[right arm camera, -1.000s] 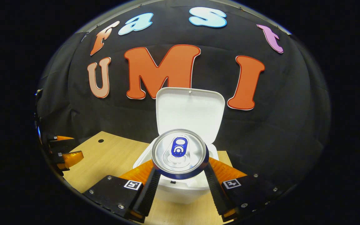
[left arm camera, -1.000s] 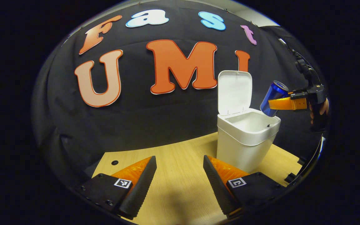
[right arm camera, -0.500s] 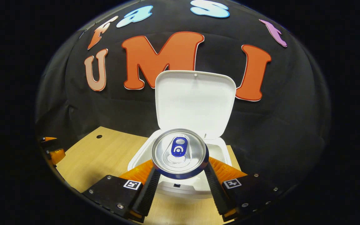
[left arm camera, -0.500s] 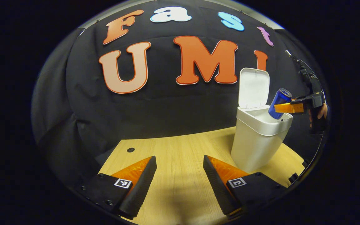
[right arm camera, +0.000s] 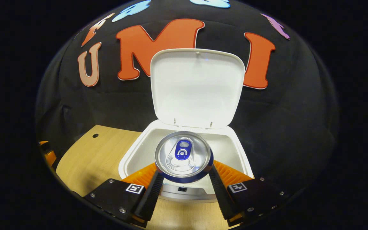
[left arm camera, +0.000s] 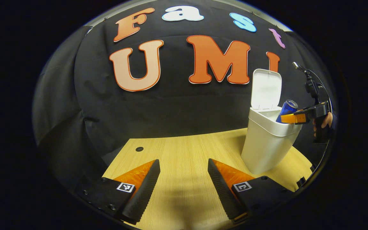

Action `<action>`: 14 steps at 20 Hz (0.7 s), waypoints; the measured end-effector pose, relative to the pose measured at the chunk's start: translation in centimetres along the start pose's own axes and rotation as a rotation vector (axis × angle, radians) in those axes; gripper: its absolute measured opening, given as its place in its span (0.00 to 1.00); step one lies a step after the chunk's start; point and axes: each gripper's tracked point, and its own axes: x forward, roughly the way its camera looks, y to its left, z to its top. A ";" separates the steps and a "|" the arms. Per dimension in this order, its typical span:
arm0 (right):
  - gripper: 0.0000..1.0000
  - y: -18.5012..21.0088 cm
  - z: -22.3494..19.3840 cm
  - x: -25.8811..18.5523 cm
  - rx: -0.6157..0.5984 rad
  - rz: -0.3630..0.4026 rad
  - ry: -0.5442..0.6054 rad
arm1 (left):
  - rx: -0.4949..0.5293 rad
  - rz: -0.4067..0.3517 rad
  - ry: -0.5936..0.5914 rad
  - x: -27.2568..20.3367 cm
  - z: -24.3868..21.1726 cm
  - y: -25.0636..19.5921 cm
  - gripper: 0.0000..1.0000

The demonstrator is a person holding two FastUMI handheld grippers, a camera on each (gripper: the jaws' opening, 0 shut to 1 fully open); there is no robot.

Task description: Press the lid of the desktop garbage bin to open it, pick up the crumpled paper on the desktop and throw it into the bin, then pick up the pop can on the desktop and drop it into the bin, and finally close the garbage bin lid.

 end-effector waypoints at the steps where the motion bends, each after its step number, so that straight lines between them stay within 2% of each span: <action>1: 0.82 0.0 0.0 0.2 0.012 0.001 0.004 | -0.006 -0.002 0.001 0.1 -0.1 0.3 0.96; 5: 0.82 -0.3 0.0 -0.3 0.003 -0.015 0.000 | -0.014 -0.006 0.005 0.5 -0.2 0.7 0.96; 6: 0.78 -0.3 0.3 -0.3 0.002 -0.018 -0.005 | -0.011 -0.006 0.004 0.5 -0.2 0.8 0.96; 7: 0.82 -0.3 0.8 -0.5 0.002 -0.019 -0.012 | -0.008 -0.005 0.002 0.5 -0.2 0.9 0.96; 14: 0.82 -0.8 7.2 -2.4 -0.011 -0.045 -0.109 | -0.020 -0.035 0.008 0.6 -0.4 1.2 0.96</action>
